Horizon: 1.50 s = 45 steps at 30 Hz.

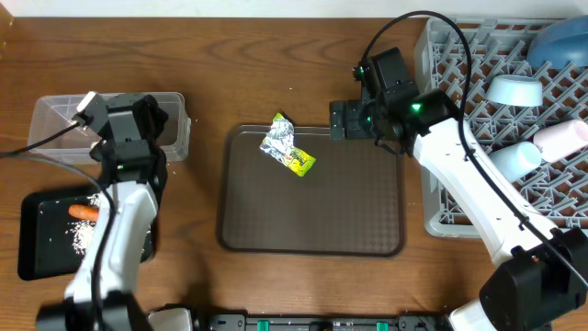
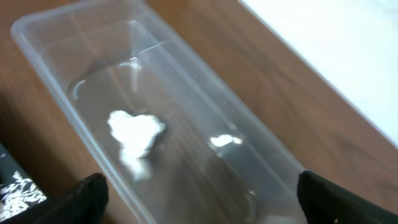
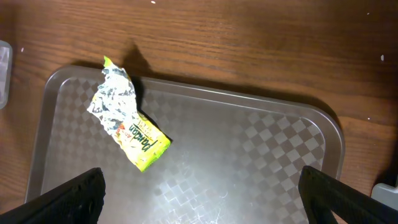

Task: Sort waste into correct bins and load items into the dishwasher rack
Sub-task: 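Return the left gripper to the tray and grasp the foil snack wrapper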

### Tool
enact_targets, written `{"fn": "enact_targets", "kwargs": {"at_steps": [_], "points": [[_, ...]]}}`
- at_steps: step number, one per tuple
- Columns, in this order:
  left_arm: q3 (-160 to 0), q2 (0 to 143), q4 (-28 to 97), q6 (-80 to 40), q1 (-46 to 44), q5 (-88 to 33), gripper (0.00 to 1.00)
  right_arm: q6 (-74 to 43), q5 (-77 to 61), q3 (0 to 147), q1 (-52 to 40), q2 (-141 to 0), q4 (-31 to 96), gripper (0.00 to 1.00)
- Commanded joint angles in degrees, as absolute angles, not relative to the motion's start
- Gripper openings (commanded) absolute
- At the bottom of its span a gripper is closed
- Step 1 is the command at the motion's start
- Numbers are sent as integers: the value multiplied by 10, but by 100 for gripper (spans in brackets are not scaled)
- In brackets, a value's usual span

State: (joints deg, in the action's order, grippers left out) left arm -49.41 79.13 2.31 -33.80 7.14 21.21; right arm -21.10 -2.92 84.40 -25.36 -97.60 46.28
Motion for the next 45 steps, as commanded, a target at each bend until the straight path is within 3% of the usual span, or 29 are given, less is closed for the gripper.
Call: {"fn": "enact_targets", "kwargs": {"at_steps": [1, 6, 15, 23, 35, 39, 45], "points": [[-496, 735, 34, -324, 41, 129, 98, -218, -23, 846, -253, -975, 463, 99], [-496, 717, 43, -347, -22, -56, 98, -218, -23, 846, -253, -975, 463, 99], [-496, 849, 75, -463, -152, -58, 98, -218, -23, 846, -253, -975, 463, 99], [-496, 938, 7, -388, -225, -58, 98, -218, -23, 846, -253, -975, 463, 99], [-516, 1025, -23, -110, -238, 19, 98, -218, -23, 846, -253, -975, 463, 99], [-516, 1027, -28, -107, -248, 87, 98, -218, -23, 846, -253, -975, 463, 99], [-516, 1028, -43, -101, -251, 86, 98, -218, -23, 846, -253, -975, 463, 99]]}}
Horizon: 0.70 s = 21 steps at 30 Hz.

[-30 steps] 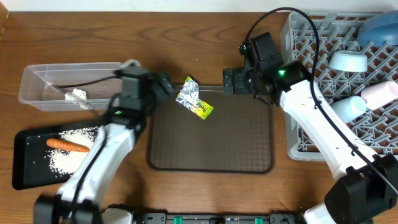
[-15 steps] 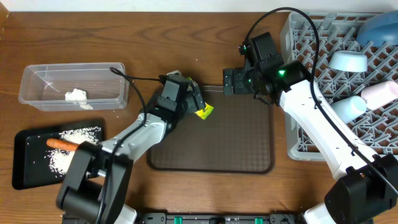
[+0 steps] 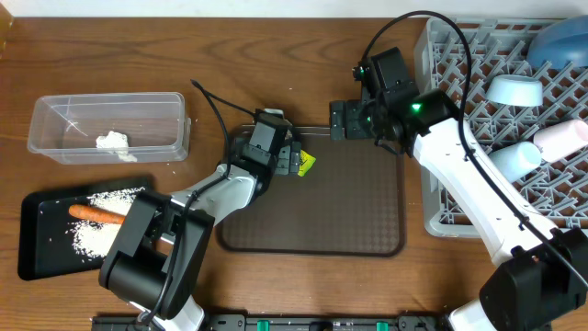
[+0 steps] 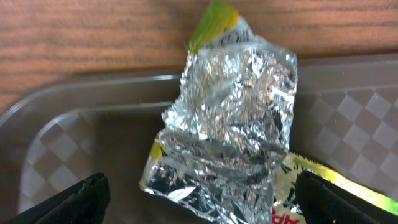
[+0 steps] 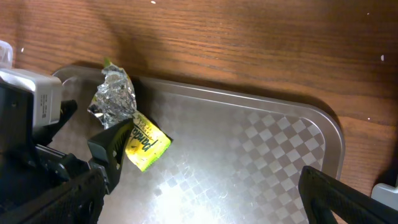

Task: Sort waste into correct bins and load items into the dishwasher rack
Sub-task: 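Return the left gripper to the tray and grasp the foil snack wrapper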

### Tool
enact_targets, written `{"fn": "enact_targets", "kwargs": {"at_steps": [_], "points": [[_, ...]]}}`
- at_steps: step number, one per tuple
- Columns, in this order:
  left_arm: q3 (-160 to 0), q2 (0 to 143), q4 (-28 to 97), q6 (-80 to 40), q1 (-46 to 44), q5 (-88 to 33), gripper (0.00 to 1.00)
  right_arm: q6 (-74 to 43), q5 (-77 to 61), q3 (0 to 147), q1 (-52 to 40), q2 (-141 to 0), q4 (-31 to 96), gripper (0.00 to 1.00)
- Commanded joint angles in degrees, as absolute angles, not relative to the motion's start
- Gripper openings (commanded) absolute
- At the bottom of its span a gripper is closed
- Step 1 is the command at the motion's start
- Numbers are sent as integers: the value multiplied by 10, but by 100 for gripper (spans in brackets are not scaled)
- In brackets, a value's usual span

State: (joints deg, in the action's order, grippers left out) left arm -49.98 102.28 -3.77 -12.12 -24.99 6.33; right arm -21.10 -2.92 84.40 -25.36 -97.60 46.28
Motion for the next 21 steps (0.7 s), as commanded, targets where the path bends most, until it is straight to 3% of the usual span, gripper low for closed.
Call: {"fn": "enact_targets", "kwargs": {"at_steps": [1, 21], "points": [[-516, 1028, -44, -101, -251, 83, 98, -218, -23, 846, -253, -975, 463, 99], [-515, 1051, -38, -150, -252, 61, 98, -218, -23, 846, -253, -975, 463, 99]]}}
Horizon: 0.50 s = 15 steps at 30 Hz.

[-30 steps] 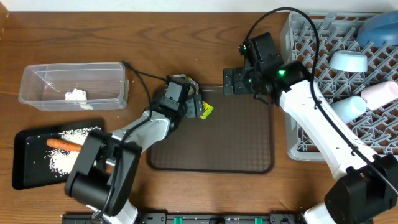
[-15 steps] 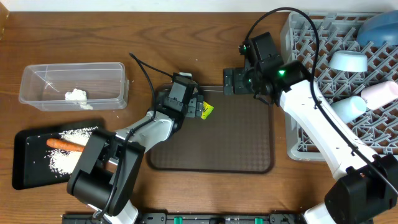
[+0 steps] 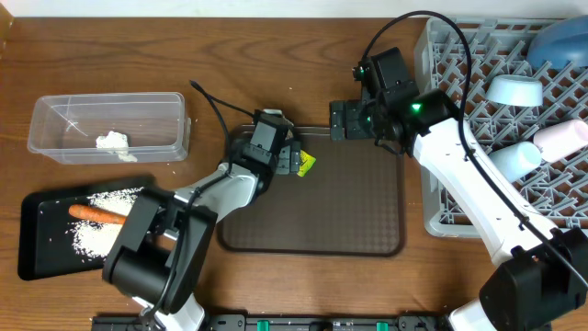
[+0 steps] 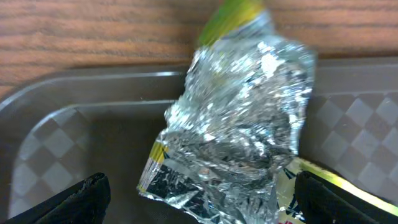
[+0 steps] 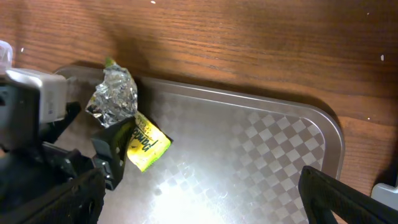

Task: Sort waste into correct bins and load items into the dishwasher rack
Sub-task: 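Return the left gripper to the tray and grasp the foil snack wrapper, then carry the foil wrapper left and drop it into the clear bin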

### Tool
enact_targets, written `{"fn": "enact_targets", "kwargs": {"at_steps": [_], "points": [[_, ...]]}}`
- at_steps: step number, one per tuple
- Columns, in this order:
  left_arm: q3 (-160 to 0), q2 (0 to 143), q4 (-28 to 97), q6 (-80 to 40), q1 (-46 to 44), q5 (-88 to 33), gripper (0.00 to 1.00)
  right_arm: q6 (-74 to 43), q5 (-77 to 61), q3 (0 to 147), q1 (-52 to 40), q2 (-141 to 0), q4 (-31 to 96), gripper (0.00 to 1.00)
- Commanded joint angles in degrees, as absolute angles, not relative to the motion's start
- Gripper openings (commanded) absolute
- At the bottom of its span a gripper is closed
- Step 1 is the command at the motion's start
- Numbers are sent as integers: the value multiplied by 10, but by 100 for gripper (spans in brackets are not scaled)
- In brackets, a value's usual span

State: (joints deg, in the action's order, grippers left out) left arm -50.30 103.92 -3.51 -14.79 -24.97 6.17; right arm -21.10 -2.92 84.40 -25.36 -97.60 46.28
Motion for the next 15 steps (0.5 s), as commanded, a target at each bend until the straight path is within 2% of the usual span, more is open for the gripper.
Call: {"fn": "enact_targets", "kwargs": {"at_steps": [1, 4, 5, 9, 11, 15], "points": [[-515, 1051, -40, -151, -252, 65, 98, -218, -23, 846, -253, -975, 463, 99], [-515, 1051, -40, -139, -252, 72, 100, -218, -23, 846, -253, -975, 463, 99], [-515, 1051, -40, -135, -252, 72, 97, -218, -23, 846, -253, -975, 463, 99], [-515, 1051, -42, -136, -252, 74, 80, -218, -23, 846, -253, -975, 463, 99], [-515, 1051, -43, -136, -252, 73, 77, -218, -23, 846, -253, -975, 463, 99], [-515, 1051, -44, -136, -252, 73, 56, -218, -23, 846, -253, -975, 463, 99]]}}
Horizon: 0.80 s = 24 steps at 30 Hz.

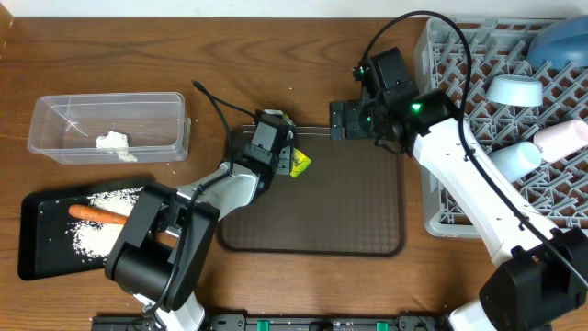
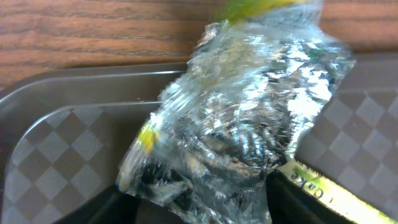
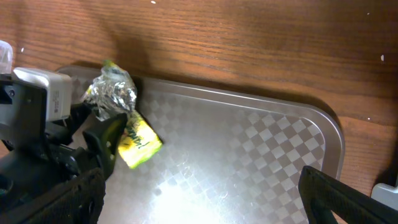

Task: Sort waste into correct bins and load items into the dishwasher rack
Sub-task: 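Carry the foil wrapper left and drop it into the clear bin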

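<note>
A crumpled foil snack wrapper (image 2: 249, 112) with a yellow printed end (image 1: 298, 165) lies at the back left corner of the brown tray (image 1: 312, 225). My left gripper (image 1: 283, 158) is shut on the wrapper, and its dark fingers (image 2: 298, 193) press in from both sides. The right wrist view shows the wrapper (image 3: 115, 93) with the left gripper beside it. My right gripper (image 1: 342, 119) hangs open over the tray's back edge, holding nothing.
A clear bin (image 1: 55, 147) with a white scrap stands at the back left. In front of it is a black tray (image 1: 37, 248) with rice and a carrot (image 1: 96, 214). The grey dish rack (image 1: 459, 55) at the right holds a bowl (image 1: 514, 89) and cups (image 1: 560, 138).
The left gripper's fingers were spread wide on either side of the wrapper and are now shut on it. The wrapper is crumpled tighter and its yellow end sits slightly higher. The right arm is unmoved.
My left gripper first hung open over the clear bin, with the wrapper lying free on the tray. Then it was at the tray's back left corner, open around the wrapper. It stayed open there, and now grips the wrapper. The right arm kept still throughout.
</note>
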### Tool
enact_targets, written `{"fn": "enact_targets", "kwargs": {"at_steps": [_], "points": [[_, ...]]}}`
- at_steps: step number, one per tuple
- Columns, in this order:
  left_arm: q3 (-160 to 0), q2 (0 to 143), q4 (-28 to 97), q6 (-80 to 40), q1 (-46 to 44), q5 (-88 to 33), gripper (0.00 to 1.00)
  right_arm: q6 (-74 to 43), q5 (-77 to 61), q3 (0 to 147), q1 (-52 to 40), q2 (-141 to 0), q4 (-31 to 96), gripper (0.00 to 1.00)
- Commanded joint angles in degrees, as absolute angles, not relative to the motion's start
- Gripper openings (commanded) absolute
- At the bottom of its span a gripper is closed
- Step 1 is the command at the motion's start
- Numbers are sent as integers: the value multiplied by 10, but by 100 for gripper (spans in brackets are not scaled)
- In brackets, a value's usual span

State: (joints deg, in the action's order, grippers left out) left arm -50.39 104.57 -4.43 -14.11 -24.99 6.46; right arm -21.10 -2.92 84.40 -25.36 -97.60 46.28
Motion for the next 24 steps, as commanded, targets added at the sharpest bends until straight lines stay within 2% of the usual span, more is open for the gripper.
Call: {"fn": "enact_targets", "kwargs": {"at_steps": [1, 5, 7, 9, 17, 24], "points": [[-515, 1051, -44, -136, -252, 73, 49, -218, -23, 846, -253, -975, 463, 99], [-516, 1045, -49, -136, -251, 73, 23, -218, -23, 846, -253, -975, 463, 99], [-516, 1033, -51, -144, -251, 74, 13, -218, -23, 846, -253, -975, 463, 99], [-516, 1018, -51, -157, -248, 74, 8, -218, -23, 846, -253, -975, 463, 99], [-516, 892, -48, -184, -203, 81, 6, -218, -23, 846, -253, -975, 463, 99], [-516, 808, -44, -203, -104, 214, 6, -218, -23, 846, -253, -975, 463, 99]]}}
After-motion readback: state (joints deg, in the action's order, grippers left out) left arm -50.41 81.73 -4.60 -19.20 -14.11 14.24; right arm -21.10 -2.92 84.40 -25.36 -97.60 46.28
